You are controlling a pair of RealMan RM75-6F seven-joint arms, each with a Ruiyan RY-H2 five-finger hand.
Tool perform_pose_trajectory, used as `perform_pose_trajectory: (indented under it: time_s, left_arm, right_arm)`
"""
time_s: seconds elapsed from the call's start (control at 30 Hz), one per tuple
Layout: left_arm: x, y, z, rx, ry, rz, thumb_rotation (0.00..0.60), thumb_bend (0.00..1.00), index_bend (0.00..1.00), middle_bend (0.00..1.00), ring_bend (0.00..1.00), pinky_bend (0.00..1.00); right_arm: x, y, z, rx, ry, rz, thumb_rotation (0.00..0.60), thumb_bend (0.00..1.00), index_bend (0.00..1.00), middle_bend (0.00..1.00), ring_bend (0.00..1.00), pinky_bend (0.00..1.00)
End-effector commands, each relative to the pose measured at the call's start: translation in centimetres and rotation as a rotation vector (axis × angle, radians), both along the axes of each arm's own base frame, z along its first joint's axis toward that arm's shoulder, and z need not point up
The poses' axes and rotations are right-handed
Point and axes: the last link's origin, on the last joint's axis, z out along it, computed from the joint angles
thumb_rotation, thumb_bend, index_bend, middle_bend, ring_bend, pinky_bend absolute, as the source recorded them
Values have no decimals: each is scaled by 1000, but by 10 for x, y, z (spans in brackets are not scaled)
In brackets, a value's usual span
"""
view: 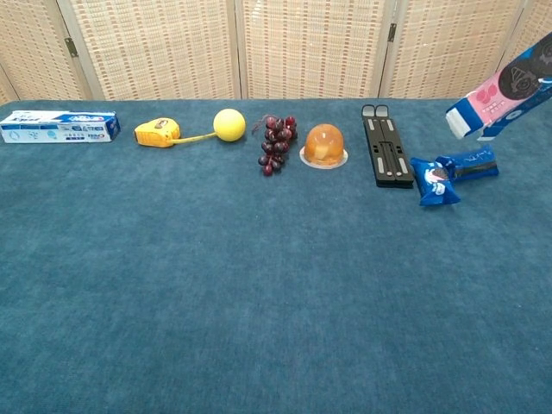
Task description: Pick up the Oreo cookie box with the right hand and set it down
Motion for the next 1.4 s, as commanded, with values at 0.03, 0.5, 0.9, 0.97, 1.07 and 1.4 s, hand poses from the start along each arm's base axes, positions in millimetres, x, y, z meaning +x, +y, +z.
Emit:
perform_pose_trajectory:
  time_s: [0.03, 0.5, 0.9, 0.97, 1.07, 1.4]
  left_arm:
    - [0, 0, -1, -4, 1, 2, 600, 229, 0, 140, 146, 5]
    - [0, 0, 0, -6, -4, 2, 600, 228, 0, 139, 147, 5]
    - [-1, 0, 2, -7, -12, 5, 600, 228, 0, 140, 147, 5]
    - [0, 0, 2, -5, -14, 2, 600, 229, 0, 140, 147, 5]
    - [0, -1, 3, -3, -18, 0, 600, 229, 0, 140, 147, 5]
    - [0, 0, 7, -6, -32, -6, 600, 228, 0, 140, 147, 5]
  right_arm:
    - [0, 3, 4, -6, -14, 0, 600, 218, 662, 389, 355, 263]
    - [-10, 23, -38, 170, -526, -24, 600, 217, 662, 388, 355, 263]
    - [-70, 4, -124, 361, -625, -233, 600, 218, 504, 237, 286, 250]
    - [-78, 4, -133, 402, -587, -282, 600, 218, 312, 115, 208, 201]
    - [-86, 3, -131, 418, -527, -313, 600, 218, 18, 0, 52, 71]
    - [-102, 49, -83, 211, -393, -364, 600, 217, 0, 0, 0, 0]
